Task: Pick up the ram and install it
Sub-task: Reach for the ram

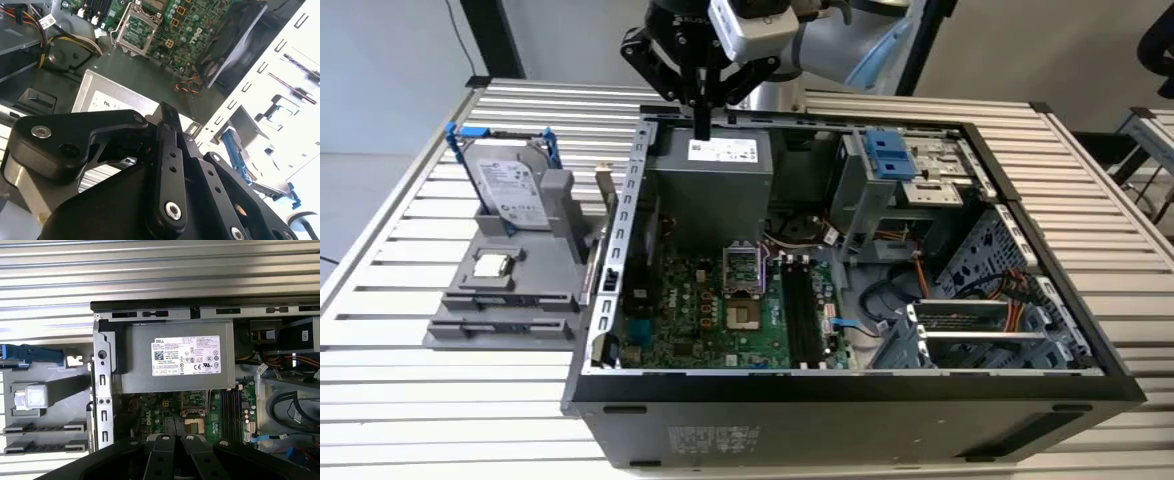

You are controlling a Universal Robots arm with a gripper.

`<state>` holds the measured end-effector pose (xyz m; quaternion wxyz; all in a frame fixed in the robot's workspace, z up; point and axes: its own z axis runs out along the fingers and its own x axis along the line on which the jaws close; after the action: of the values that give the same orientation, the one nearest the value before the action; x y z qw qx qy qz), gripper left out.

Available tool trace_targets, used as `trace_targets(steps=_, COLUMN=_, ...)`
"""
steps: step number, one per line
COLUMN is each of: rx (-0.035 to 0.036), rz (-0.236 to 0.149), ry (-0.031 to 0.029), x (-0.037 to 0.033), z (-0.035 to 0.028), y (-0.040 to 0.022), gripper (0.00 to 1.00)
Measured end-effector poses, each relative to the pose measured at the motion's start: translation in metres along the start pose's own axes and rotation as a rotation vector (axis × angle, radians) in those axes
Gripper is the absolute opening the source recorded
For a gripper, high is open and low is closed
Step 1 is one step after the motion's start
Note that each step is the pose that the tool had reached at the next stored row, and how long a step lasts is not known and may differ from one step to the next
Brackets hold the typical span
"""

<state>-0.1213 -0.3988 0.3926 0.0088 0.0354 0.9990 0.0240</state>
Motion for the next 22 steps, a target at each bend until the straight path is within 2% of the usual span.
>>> trace_targets(steps=5, rx=0.0001, rz=0.0, ry=0.0001, x=0.0036, z=-0.0001, y=-0.0003, gripper=0.0)
trace_targets(steps=16, rx=-0.0001, rz=0.0, ry=0.0, x=0.0175, z=-0.0003, y=-0.0012, gripper=0.0)
trace_targets(steps=22, rx=0.0, rz=0.0, ry=0.0, x=0.0275, z=-0.0005, y=-0.0019, gripper=0.0)
